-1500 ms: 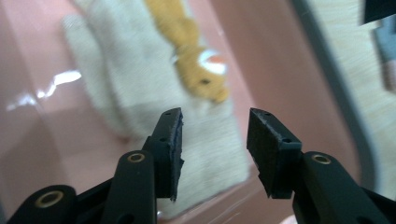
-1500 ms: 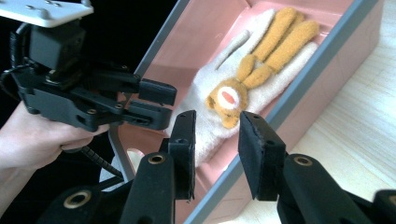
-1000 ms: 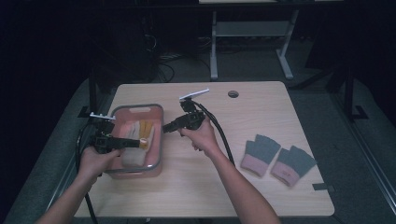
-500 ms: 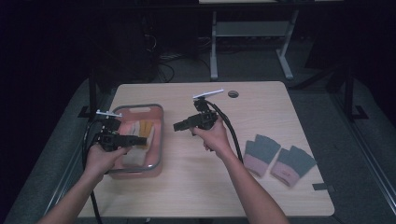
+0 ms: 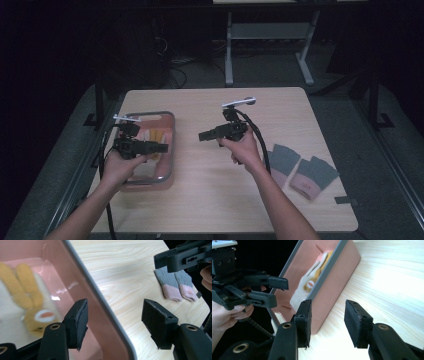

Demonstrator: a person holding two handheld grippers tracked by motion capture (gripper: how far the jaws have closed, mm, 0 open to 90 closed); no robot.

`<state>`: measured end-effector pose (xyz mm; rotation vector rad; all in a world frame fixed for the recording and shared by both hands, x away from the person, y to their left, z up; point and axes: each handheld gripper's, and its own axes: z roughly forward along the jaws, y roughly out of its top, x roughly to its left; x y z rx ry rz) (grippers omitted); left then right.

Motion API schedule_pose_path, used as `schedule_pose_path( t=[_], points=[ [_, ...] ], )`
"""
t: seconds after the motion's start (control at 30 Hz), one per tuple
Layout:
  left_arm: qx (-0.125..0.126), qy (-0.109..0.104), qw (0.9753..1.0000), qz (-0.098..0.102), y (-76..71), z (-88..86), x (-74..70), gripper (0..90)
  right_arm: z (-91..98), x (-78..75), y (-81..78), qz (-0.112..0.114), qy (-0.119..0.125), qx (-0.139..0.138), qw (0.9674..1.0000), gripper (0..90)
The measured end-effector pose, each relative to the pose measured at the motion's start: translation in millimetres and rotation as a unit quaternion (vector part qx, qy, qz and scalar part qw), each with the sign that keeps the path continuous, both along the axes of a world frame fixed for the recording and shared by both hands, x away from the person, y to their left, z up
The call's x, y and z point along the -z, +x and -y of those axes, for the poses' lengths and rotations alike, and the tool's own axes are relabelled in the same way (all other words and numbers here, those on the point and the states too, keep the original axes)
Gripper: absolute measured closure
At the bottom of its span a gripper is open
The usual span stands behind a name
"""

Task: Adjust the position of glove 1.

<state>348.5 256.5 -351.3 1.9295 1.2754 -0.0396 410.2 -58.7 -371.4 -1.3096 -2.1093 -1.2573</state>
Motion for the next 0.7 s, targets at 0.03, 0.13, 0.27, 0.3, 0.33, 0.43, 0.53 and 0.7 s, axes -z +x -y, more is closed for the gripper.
schedule_pose_path(
  t=[0.03,0.13,0.27,0.3,0.33,0.43,0.53,0.7],
  points=[
    [0.002,0.000,1.0000,0.001,0.0,3.2,-0.4,37.3,2.4,-0.1,-0.7,-0.001,0.001,0.002,1.0000,56.7],
    [0.008,0.002,0.9999,0.006,-0.2,9.8,-1.4,36.2,9.2,0.0,-2.9,-0.001,0.000,0.005,1.0000,55.9],
    [0.013,0.001,0.9998,0.015,-0.1,18.8,-3.1,35.0,18.6,0.3,-5.6,-0.001,0.000,0.009,1.0000,55.0],
    [0.014,0.000,0.9998,0.015,0.0,20.9,-3.4,34.5,20.8,0.4,-6.3,-0.002,0.000,0.011,0.9999,54.8],
    [0.014,-0.003,0.9998,0.015,0.0,23.4,-3.7,34.1,23.2,0.7,-6.9,-0.001,0.001,0.011,0.9999,54.4],
    [0.021,-0.003,0.9996,0.018,-0.2,30.4,-4.3,33.8,30.3,1.0,-9.5,-0.004,0.004,0.015,0.9999,53.7],
    [0.028,-0.003,0.9994,0.019,-0.6,38.8,-3.5,33.2,38.5,2.4,-11.9,-0.005,0.002,0.019,0.9998,52.9],
    [0.041,-0.007,0.9989,0.019,-1.7,53.6,-2.9,31.8,54.4,5.3,-17.6,-0.005,0.002,0.027,0.9996,52.4]
  ],
)
